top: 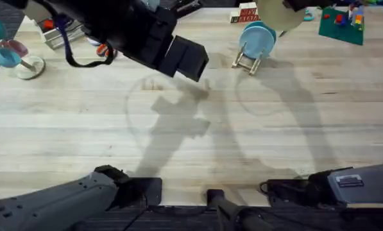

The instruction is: Pick up the plates from the table one by one and place each into a slot on the dish rack.

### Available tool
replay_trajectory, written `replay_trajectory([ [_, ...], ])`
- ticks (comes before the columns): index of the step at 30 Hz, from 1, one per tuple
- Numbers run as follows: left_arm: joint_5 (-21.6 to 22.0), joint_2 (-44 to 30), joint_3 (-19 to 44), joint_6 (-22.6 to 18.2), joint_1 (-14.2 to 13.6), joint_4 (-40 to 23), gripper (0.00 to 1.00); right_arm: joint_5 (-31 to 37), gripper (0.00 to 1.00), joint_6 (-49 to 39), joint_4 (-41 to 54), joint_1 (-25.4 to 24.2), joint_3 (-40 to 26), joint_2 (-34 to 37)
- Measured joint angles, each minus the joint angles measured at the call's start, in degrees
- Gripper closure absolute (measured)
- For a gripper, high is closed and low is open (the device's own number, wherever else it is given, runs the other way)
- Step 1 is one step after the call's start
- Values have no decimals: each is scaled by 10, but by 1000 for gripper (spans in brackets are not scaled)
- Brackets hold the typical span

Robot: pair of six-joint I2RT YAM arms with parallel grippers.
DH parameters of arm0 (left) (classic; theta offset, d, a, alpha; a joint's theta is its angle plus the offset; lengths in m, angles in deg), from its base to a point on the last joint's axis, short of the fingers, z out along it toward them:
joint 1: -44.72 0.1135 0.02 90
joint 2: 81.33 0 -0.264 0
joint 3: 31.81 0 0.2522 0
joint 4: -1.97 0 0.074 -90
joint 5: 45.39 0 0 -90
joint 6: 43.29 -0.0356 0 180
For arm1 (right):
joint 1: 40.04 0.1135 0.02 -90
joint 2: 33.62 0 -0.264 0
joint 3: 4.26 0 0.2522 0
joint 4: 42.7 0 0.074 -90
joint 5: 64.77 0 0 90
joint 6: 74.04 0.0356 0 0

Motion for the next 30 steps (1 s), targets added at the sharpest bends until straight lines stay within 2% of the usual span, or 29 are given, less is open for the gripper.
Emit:
replay_trajectory([
  [9,0,0,0,0,0,0,8,-46,972,-8,15,-28,0,19],
  [30,0,0,0,0,0,0,8,-76,973,-45,-6,-29,0,110],
])
